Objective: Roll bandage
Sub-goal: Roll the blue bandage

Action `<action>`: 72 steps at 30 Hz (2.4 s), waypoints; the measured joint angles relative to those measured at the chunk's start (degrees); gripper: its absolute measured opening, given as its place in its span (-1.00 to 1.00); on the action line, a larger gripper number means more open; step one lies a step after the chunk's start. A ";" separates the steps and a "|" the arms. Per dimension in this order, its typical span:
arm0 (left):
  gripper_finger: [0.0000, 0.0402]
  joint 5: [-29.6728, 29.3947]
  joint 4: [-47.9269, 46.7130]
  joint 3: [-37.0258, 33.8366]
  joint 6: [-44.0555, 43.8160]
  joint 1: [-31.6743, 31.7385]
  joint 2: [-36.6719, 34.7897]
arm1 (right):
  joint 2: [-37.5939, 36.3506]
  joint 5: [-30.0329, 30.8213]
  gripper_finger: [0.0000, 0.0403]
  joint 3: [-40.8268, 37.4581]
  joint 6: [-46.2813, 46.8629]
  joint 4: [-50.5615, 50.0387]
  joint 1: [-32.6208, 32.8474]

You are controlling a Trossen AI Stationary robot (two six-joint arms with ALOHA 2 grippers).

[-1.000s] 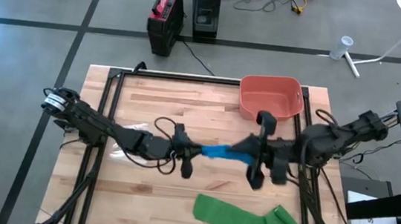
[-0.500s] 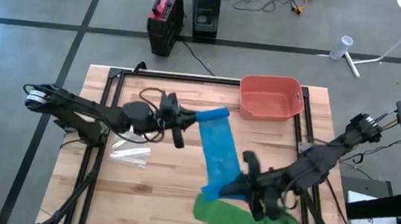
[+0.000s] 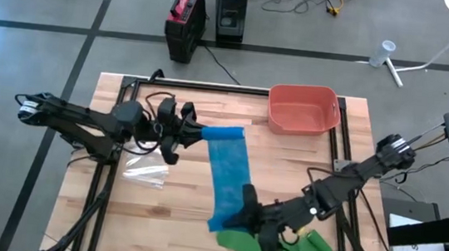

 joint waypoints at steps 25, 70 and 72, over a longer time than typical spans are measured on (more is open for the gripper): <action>-0.97 -4.95 -0.08 -0.02 11.32 0.13 9.09 | -2.94 -0.17 -1.00 -0.26 15.45 0.75 -3.17; -0.97 -7.03 -4.53 -0.04 10.88 0.68 1.92 | -4.68 5.75 -1.00 2.88 24.73 -19.76 -9.06; -0.97 -7.97 -4.30 -0.04 12.13 0.71 2.70 | -4.68 0.26 -1.00 2.95 26.24 -16.69 -9.17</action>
